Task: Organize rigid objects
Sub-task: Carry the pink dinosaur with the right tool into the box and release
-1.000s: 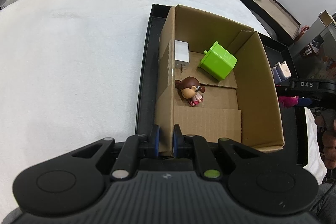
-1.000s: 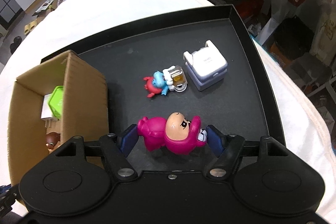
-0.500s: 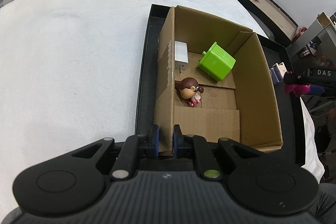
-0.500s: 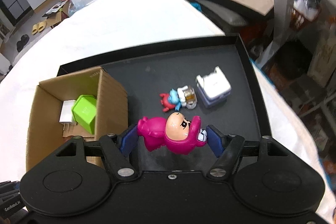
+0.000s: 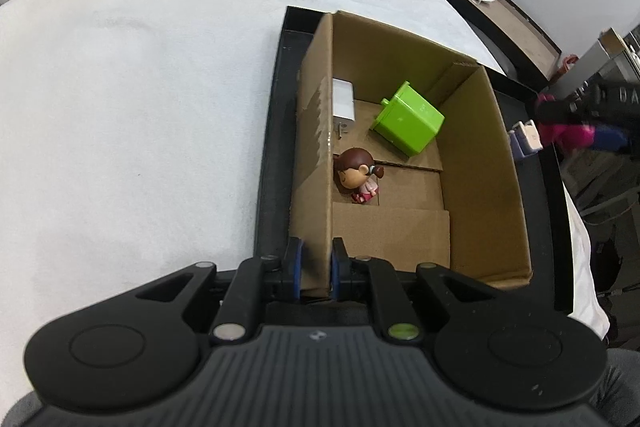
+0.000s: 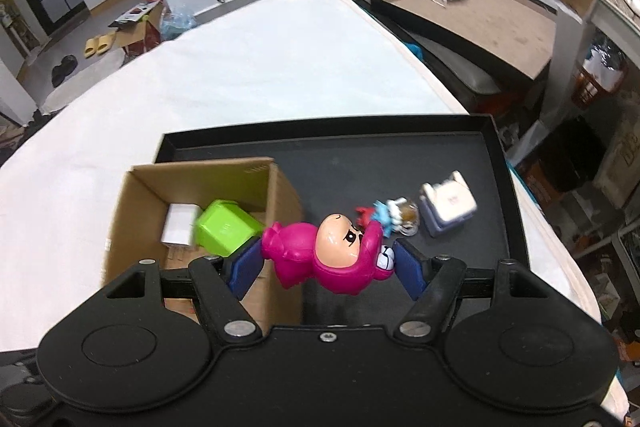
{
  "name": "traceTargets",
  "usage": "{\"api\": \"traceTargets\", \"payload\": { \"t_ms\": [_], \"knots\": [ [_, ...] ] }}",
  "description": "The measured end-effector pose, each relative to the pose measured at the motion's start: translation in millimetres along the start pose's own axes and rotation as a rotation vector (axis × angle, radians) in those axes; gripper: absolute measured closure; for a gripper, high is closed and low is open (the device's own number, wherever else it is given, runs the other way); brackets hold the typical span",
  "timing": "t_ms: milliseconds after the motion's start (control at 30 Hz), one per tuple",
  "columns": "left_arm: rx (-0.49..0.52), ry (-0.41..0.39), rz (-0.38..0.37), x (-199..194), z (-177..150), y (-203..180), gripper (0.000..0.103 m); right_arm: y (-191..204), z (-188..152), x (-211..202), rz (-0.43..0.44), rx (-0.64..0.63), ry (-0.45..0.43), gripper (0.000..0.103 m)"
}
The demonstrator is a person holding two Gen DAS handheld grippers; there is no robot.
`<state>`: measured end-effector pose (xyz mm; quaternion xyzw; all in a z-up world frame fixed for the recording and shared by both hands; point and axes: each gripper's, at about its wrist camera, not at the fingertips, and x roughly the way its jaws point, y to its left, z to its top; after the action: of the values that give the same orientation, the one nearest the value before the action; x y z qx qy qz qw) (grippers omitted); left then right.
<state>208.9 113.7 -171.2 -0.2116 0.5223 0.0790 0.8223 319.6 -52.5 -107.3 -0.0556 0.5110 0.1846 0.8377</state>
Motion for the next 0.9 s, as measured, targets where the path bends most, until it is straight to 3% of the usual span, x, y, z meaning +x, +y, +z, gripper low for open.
{"api": "traceTargets", "payload": {
  "t_ms": [567,900],
  "knots": [
    [0.002,0.000,-0.022,0.5,-1.3,6.6,0.090,54.2,1.0,-4.3,0.062,-0.093,0.017,0.034],
    [0.005,0.002,-0.020,0.2,-0.9,5.7,0.090,65.8,-3.7,-0.3,0.096,-0.090,0.038,0.030]
  ]
}}
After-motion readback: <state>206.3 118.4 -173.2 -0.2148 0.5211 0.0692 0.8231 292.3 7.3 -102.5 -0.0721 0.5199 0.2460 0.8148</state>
